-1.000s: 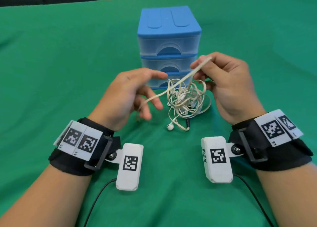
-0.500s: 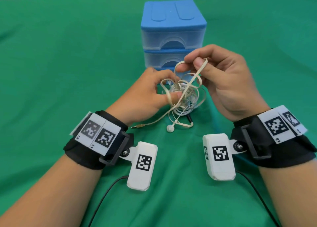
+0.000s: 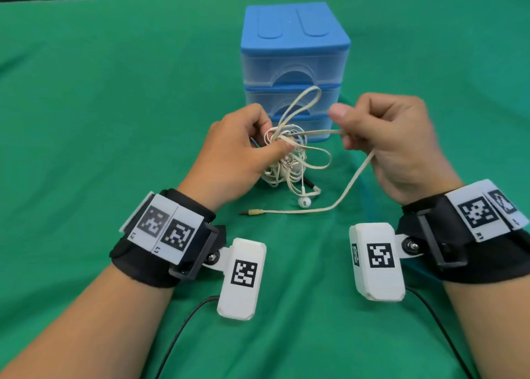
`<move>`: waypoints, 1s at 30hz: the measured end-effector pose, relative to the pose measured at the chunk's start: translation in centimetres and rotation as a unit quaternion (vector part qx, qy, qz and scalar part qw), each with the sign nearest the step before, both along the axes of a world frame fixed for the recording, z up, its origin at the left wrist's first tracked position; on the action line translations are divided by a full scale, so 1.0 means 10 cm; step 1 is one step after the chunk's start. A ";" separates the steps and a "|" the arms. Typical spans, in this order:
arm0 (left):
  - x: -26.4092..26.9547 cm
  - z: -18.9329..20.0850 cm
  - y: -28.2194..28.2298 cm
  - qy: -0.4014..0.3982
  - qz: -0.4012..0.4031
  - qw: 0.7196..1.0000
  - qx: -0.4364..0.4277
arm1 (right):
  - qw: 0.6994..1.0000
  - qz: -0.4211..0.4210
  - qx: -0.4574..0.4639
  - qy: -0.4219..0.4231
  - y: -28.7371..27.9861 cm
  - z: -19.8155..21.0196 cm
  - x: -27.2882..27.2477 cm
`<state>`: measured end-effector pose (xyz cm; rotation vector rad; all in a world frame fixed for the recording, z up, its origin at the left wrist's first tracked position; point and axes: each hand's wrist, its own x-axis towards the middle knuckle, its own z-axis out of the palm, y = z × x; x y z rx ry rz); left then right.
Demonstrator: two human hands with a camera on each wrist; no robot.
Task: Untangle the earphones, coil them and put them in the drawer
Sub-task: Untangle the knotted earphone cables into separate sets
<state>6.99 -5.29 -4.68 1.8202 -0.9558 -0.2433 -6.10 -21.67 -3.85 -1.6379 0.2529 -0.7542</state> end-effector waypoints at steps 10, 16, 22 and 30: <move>0.01 0.06 0.06 0.162 -0.070 0.984 -0.028 | 0.995 0.005 -0.073 0.063 -0.05 -0.05 -0.01; -0.01 0.05 0.07 0.139 -0.068 0.988 -0.021 | 0.993 0.023 -0.084 0.084 -0.05 -0.07 0.00; 0.03 0.03 0.09 0.052 -0.064 0.996 -0.013 | 0.993 0.029 -0.080 0.087 -0.02 -0.08 0.01; -0.01 0.04 0.06 0.119 -0.090 0.988 -0.047 | 0.991 0.075 -0.063 0.093 0.00 -0.07 0.00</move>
